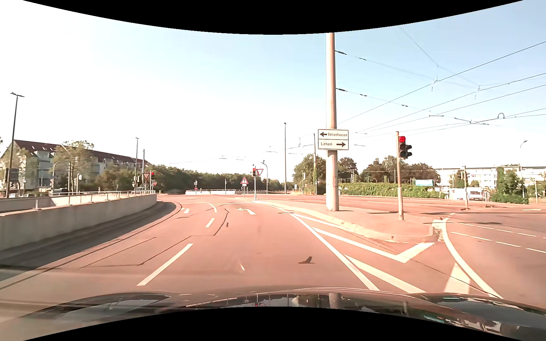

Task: Follow the waypoints while adhering to traffic rules and regulations

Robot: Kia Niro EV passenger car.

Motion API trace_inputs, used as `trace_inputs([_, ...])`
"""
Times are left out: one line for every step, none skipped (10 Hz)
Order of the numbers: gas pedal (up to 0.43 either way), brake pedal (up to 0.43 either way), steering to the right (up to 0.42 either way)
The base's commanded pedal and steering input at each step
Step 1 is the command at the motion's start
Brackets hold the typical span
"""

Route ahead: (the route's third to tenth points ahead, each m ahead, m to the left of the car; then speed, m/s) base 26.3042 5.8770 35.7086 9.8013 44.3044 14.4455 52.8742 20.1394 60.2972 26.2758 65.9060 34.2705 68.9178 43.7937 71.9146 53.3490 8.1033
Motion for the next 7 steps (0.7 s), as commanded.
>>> trace_inputs([0.000, 0.189, -0.027])
trace_inputs([0.000, 0.195, -0.030])
trace_inputs([0.000, 0.201, -0.031])
trace_inputs([0.000, 0.201, -0.034])
trace_inputs([0.000, 0.207, -0.038])
trace_inputs([0.000, 0.207, -0.044])
trace_inputs([0.000, 0.207, -0.051])
